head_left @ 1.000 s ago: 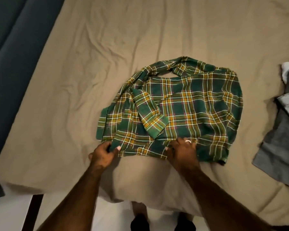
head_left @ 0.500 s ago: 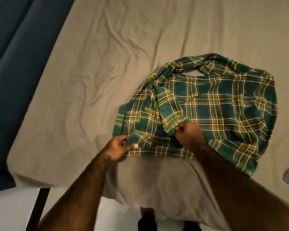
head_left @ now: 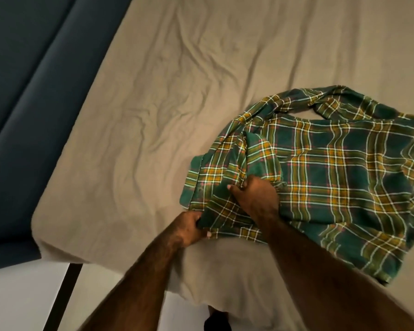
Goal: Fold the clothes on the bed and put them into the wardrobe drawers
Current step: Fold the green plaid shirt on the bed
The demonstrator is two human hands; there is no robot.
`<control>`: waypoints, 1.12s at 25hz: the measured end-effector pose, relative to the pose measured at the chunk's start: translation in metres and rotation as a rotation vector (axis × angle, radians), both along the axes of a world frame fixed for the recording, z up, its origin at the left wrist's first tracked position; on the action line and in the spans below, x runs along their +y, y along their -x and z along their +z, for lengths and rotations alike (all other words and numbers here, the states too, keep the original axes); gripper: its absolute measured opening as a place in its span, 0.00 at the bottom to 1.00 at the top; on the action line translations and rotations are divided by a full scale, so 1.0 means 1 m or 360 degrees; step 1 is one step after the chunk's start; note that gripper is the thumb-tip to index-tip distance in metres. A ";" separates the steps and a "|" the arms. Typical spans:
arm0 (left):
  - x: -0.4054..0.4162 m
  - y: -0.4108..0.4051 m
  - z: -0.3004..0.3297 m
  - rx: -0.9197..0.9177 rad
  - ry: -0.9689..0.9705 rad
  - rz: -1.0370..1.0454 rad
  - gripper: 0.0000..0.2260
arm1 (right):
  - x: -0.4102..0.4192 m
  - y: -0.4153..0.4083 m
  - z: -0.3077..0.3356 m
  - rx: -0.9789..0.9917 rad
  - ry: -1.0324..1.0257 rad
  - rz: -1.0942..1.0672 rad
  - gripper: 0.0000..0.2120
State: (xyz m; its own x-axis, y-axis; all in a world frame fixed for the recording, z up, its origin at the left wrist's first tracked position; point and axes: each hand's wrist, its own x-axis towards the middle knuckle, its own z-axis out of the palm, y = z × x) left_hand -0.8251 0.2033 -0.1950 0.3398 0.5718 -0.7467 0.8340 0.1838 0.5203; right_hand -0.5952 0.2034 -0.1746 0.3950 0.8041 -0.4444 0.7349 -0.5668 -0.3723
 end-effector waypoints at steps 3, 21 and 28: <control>0.006 -0.002 -0.006 0.0144 -0.0041 0.0019 0.24 | 0.023 0.008 -0.005 0.0017 -0.0078 -0.0021 0.17; 0.049 0.047 -0.012 0.0091 -0.0452 0.0632 0.13 | -0.077 -0.032 -0.042 -0.0284 -0.0202 0.0047 0.21; 0.009 -0.045 0.029 0.0736 -0.1560 -0.0028 0.12 | -0.135 -0.084 -0.031 -0.0369 -0.0283 -0.0393 0.21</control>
State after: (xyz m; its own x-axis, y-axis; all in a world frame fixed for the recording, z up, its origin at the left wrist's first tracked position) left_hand -0.7804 0.2124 -0.1661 0.1567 0.9873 -0.0254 0.9856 -0.1547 0.0687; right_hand -0.5107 0.0687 -0.2060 0.6602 0.7285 -0.1825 0.6604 -0.6789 -0.3210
